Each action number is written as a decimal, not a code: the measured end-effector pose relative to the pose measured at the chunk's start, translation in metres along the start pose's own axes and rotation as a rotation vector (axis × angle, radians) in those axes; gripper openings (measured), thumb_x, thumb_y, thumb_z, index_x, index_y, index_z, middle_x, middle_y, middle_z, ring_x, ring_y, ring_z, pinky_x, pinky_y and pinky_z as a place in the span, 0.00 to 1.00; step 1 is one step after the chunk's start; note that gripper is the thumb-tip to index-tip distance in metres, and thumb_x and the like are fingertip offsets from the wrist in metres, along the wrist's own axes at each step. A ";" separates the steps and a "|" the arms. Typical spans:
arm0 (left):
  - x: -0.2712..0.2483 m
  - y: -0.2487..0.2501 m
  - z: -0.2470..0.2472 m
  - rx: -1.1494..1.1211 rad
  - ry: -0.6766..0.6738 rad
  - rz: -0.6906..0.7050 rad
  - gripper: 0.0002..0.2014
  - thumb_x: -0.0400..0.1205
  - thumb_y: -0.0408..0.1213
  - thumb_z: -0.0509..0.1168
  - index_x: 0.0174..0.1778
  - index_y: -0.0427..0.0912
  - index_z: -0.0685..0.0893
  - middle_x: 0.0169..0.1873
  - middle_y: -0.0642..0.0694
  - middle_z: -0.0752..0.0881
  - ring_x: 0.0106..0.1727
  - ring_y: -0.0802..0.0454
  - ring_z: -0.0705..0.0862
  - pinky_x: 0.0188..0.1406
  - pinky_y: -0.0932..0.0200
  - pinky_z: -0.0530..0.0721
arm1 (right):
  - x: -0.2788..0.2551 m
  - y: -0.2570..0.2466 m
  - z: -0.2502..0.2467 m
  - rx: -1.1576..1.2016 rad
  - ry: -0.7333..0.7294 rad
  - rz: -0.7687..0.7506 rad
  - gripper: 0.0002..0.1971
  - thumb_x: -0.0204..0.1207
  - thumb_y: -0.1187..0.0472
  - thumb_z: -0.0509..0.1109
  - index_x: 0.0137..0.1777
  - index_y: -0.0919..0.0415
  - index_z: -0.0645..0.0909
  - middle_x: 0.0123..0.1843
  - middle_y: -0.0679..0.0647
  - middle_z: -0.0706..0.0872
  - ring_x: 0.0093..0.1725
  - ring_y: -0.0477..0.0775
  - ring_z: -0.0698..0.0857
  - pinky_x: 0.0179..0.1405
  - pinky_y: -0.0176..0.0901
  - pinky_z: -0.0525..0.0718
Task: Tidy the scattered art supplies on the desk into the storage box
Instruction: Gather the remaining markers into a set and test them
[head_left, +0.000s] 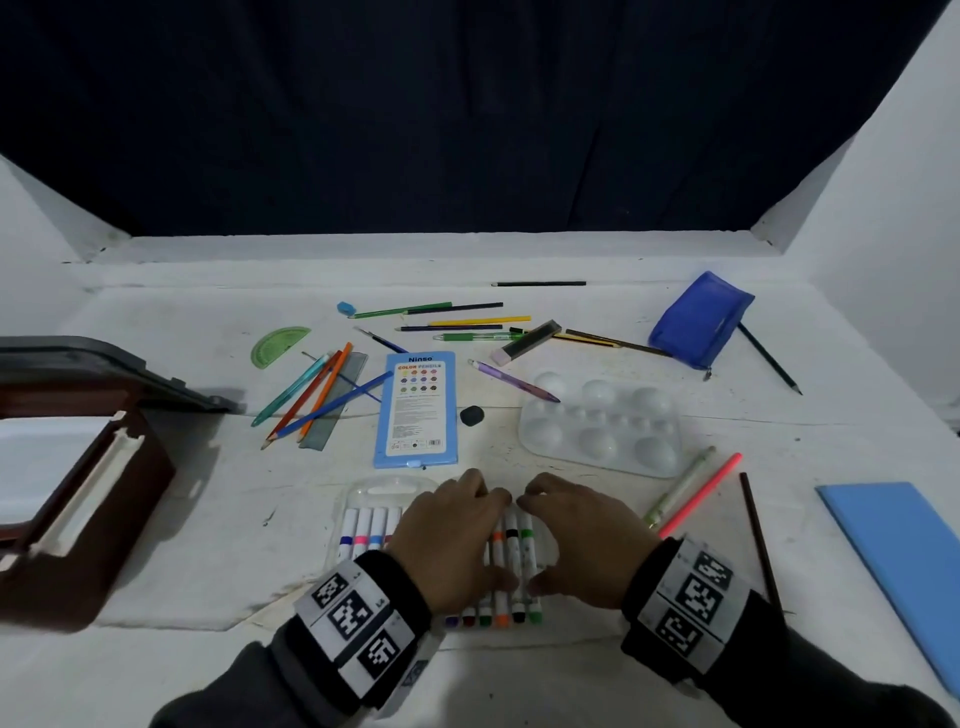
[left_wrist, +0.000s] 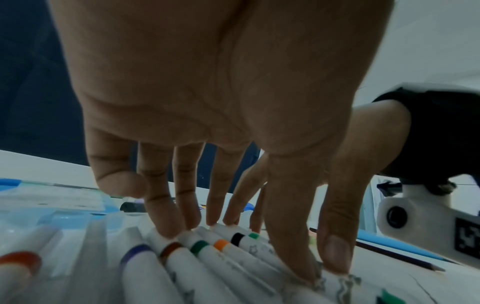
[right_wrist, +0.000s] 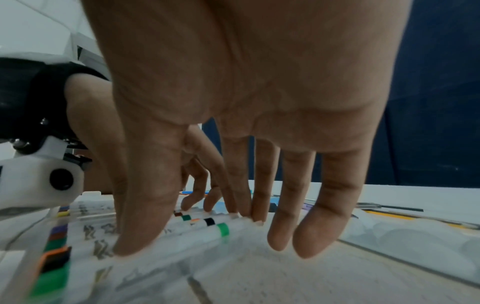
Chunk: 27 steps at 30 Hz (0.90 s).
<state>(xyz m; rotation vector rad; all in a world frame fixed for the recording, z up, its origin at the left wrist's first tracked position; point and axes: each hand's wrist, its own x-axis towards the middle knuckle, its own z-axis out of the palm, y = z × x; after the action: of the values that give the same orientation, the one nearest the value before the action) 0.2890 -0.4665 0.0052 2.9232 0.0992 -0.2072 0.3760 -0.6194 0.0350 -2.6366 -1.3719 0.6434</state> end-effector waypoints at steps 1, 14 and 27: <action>0.002 0.001 0.001 0.032 0.001 -0.002 0.32 0.75 0.60 0.70 0.71 0.49 0.73 0.64 0.45 0.76 0.62 0.45 0.78 0.61 0.47 0.80 | 0.002 -0.001 0.000 -0.016 0.003 0.006 0.33 0.66 0.43 0.80 0.69 0.52 0.76 0.66 0.47 0.75 0.63 0.52 0.78 0.59 0.50 0.81; 0.013 0.008 -0.004 0.108 -0.013 -0.002 0.26 0.74 0.61 0.71 0.63 0.50 0.80 0.58 0.48 0.77 0.56 0.48 0.79 0.56 0.50 0.77 | 0.008 -0.006 0.001 -0.092 0.025 0.027 0.27 0.65 0.45 0.79 0.63 0.51 0.80 0.61 0.47 0.79 0.60 0.51 0.81 0.57 0.49 0.82; -0.119 -0.101 -0.020 -0.274 0.151 -0.560 0.29 0.75 0.67 0.66 0.70 0.57 0.79 0.51 0.57 0.79 0.51 0.59 0.80 0.54 0.60 0.79 | 0.028 0.001 -0.019 0.117 -0.036 0.007 0.40 0.67 0.37 0.77 0.77 0.43 0.65 0.71 0.43 0.66 0.63 0.46 0.77 0.63 0.44 0.81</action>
<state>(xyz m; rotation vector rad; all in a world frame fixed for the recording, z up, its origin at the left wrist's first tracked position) 0.1661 -0.3696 0.0211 2.5646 0.8951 -0.0486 0.3986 -0.5961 0.0427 -2.5516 -1.2918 0.7516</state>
